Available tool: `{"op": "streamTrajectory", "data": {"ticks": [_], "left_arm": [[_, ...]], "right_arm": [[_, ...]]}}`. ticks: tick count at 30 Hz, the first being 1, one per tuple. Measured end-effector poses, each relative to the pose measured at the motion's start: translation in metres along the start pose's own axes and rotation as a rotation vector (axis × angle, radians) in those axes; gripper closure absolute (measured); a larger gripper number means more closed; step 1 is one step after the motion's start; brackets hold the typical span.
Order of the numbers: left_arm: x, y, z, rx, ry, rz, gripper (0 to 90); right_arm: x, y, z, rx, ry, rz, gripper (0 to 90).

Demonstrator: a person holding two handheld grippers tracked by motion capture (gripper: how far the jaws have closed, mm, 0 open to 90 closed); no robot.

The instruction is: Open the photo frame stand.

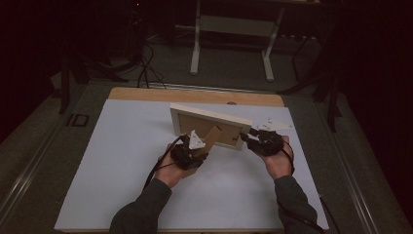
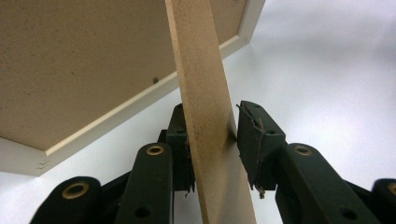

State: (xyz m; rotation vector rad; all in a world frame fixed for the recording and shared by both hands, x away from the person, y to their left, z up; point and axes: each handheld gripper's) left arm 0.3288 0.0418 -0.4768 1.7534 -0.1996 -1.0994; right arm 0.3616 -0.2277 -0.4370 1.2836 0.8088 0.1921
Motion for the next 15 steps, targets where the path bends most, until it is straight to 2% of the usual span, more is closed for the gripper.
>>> {"op": "streamTrajectory", "data": {"ticks": [4,9,15], "left_arm": [[0.0001,-0.0016,0.0003,-0.001,0.001,0.000,68.5],[-0.0007,-0.0035,0.0020,0.003,-0.006,0.000,68.8],[-0.0012,-0.0099,0.0063,0.005,-0.006,0.000,69.8]], "right_arm": [[-0.0014,-0.0021,-0.0021,-0.022,-0.002,0.006,62.2],[-0.0023,-0.0054,-0.0041,-0.018,-0.004,0.023,62.0],[-0.0058,-0.0085,-0.0077,-0.039,0.009,0.023,61.6]]}}
Point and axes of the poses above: each handheld gripper's, and its own axes: x roughly forward along the jaws, y roughly out of its top, z roughly to its right, and after that the axes turned 6 degrees about z, right-handed
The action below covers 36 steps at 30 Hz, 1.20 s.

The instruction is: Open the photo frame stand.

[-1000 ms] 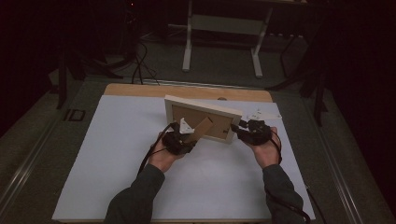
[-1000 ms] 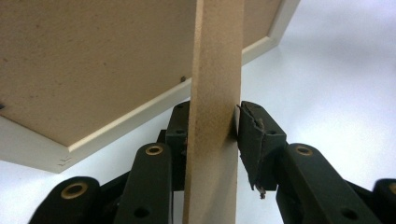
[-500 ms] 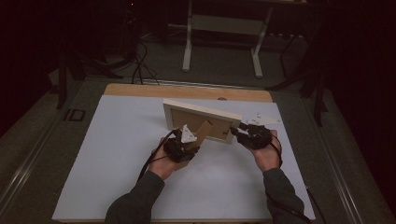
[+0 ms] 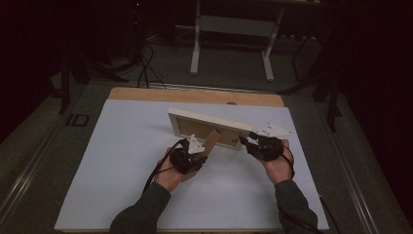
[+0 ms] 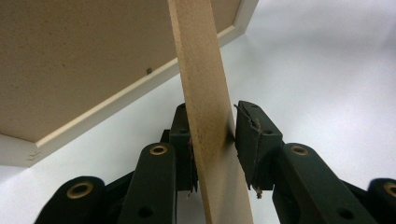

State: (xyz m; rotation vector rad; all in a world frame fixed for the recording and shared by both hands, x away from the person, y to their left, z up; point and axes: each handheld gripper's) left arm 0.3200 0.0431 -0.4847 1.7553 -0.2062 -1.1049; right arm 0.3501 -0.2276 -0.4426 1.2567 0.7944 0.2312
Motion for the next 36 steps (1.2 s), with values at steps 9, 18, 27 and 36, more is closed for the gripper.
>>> {"op": "streamTrajectory", "data": {"ticks": [9,18,27,36], "left_arm": [[-0.001,-0.008,0.006,0.008,-0.012,-0.014,70.4],[0.001,-0.015,0.008,-0.001,-0.029,-0.025,67.9],[-0.002,-0.017,0.008,-0.009,-0.047,-0.015,62.9],[-0.007,-0.022,-0.001,-0.058,-0.091,0.007,55.7]], "right_arm": [[-0.005,-0.006,-0.005,-0.004,0.018,0.007,60.4],[-0.008,-0.009,-0.011,-0.036,0.017,0.005,60.2],[-0.008,-0.010,-0.011,-0.027,0.018,0.011,59.9],[-0.008,-0.010,-0.010,-0.012,0.023,0.014,59.0]]}}
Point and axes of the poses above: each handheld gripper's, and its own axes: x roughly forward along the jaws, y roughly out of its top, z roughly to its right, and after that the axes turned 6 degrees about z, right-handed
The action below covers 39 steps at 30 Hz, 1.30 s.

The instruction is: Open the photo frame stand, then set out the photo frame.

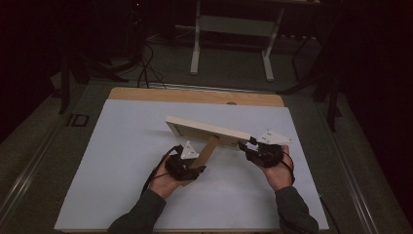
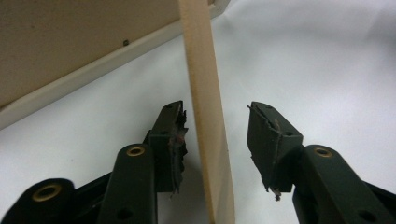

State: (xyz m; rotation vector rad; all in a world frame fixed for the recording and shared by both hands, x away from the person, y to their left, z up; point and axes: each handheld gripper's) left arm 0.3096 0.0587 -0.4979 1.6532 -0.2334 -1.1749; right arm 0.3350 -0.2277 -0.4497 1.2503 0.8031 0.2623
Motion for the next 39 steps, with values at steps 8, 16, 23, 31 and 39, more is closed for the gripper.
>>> {"op": "streamTrajectory", "data": {"ticks": [8,16,23,31,39], "left_arm": [[-0.005,-0.003,-0.005,-0.032,-0.039,0.033,53.4],[-0.015,-0.006,-0.016,-0.132,-0.115,0.093,54.9],[-0.023,-0.008,-0.020,-0.152,-0.128,0.125,55.5],[-0.030,-0.008,-0.028,-0.194,-0.115,0.151,59.1],[-0.042,-0.010,-0.039,-0.237,-0.091,0.194,59.2]], "right_arm": [[0.000,0.002,0.001,0.019,0.012,0.002,57.1],[-0.001,0.001,0.002,0.021,0.029,0.000,55.0],[-0.001,0.000,0.002,0.027,0.031,0.000,54.0],[-0.001,-0.002,0.003,0.032,0.034,-0.004,53.8],[-0.001,-0.008,0.005,0.041,0.036,-0.026,53.7]]}}
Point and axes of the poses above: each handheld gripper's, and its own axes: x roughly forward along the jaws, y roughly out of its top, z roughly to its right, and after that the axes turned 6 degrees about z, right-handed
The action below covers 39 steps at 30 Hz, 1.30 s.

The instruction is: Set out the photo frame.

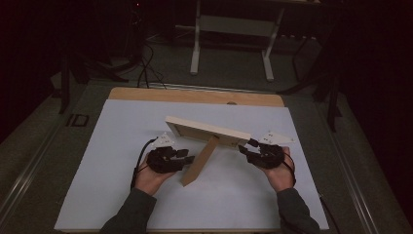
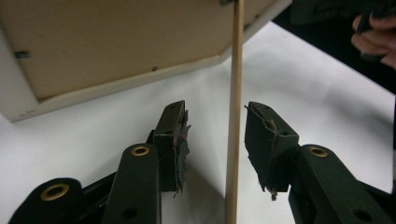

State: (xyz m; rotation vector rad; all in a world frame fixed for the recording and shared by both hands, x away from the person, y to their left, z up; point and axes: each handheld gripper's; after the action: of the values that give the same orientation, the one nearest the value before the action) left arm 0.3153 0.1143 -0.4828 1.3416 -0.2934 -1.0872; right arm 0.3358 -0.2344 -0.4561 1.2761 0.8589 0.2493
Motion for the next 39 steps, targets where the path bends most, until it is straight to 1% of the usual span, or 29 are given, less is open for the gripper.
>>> {"op": "streamTrajectory", "data": {"ticks": [2,3,8,13,18,23,25,26,30,32,36,39], "left_arm": [[-0.002,0.000,-0.001,-0.005,0.008,0.007,59.3],[-0.006,0.001,-0.003,-0.013,0.015,0.011,59.2],[-0.013,0.003,-0.007,-0.014,0.046,0.020,59.3],[-0.017,0.004,-0.010,-0.014,0.076,0.012,59.9],[-0.020,0.007,-0.010,-0.005,0.098,0.009,62.3],[-0.022,0.008,-0.010,-0.014,0.114,0.006,63.0],[-0.022,0.009,-0.010,-0.014,0.120,0.006,63.3],[-0.023,0.011,-0.010,-0.019,0.131,0.007,63.6],[-0.024,0.014,-0.010,-0.014,0.158,0.002,65.7],[-0.025,0.015,-0.010,-0.012,0.163,0.004,66.9],[-0.026,0.018,-0.008,-0.009,0.182,0.009,69.9],[-0.026,0.022,-0.007,-0.008,0.199,0.016,72.9]], "right_arm": [[0.000,-0.002,0.001,0.001,0.002,-0.004,53.7],[0.000,-0.003,0.001,0.005,0.004,-0.008,53.7],[0.001,-0.009,0.003,0.005,0.017,-0.035,54.5],[0.002,-0.017,0.005,0.000,0.025,-0.064,56.1],[-0.001,-0.025,0.011,0.013,0.037,-0.107,61.8],[-0.004,-0.026,0.020,0.026,0.023,-0.133,66.2],[-0.004,-0.026,0.023,0.032,0.011,-0.133,67.1],[-0.004,-0.025,0.024,0.034,0.004,-0.131,68.4],[-0.002,-0.024,0.027,0.045,-0.019,-0.127,76.2],[0.000,-0.022,0.028,0.052,-0.032,-0.120,80.0],[0.002,-0.017,0.029,0.063,-0.041,-0.102,84.7],[0.004,-0.012,0.030,0.060,-0.048,-0.094,87.8]]}}
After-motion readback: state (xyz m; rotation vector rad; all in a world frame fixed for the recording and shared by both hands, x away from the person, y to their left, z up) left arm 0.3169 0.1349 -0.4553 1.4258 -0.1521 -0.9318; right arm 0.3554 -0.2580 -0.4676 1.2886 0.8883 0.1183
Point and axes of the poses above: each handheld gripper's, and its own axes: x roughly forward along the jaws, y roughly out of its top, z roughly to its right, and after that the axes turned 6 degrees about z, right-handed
